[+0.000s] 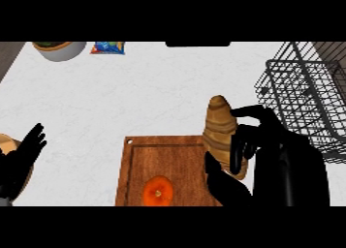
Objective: Pick the croissant from the cutting board and place it in the tiered basket
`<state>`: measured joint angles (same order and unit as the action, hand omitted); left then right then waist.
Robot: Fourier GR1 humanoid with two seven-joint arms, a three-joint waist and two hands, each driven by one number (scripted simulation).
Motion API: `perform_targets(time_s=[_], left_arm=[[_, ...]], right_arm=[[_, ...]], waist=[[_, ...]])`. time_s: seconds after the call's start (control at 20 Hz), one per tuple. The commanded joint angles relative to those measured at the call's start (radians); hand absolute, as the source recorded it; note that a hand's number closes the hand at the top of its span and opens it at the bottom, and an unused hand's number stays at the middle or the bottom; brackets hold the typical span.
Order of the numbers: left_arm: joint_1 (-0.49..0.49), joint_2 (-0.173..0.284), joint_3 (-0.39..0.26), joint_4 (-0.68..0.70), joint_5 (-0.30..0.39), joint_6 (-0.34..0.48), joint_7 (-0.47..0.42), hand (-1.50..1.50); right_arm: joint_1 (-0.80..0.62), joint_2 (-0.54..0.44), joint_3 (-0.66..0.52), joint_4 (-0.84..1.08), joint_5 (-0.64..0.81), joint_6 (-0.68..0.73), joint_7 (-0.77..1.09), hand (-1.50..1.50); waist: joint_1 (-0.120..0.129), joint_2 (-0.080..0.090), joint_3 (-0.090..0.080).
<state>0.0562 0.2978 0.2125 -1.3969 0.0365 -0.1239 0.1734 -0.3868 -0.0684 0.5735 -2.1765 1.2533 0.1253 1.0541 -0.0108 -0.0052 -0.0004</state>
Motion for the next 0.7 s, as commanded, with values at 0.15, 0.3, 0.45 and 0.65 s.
perform_targets(time_s=[0.15,0.3,0.45,0.65], left_arm=[[-0.019,0.008,0.016,0.044,0.004,-0.035,-0.048,0.00],[-0.007,-0.015,0.003,-0.021,-0.003,-0.015,-0.008,0.00],[0.017,0.019,0.019,-0.010,0.002,-0.045,-0.044,0.00],[0.006,-0.009,0.015,-0.010,-0.006,-0.019,-0.022,0.00]], right_arm=[[-0.072,-0.090,-0.332,0.059,-0.159,0.079,-0.152,1.50],[-0.082,-0.109,-0.400,0.188,-0.178,-0.018,-0.265,1.50],[-0.073,-0.070,-0.526,0.217,-0.352,-0.148,-0.358,1.50],[-0.183,-0.115,-0.663,0.405,-0.465,-0.165,-0.478,1.50]], waist=[[0.013,0.006,0.000],[0.016,0.006,0.001],[0.024,0.010,0.002],[0.023,0.008,0.001]])
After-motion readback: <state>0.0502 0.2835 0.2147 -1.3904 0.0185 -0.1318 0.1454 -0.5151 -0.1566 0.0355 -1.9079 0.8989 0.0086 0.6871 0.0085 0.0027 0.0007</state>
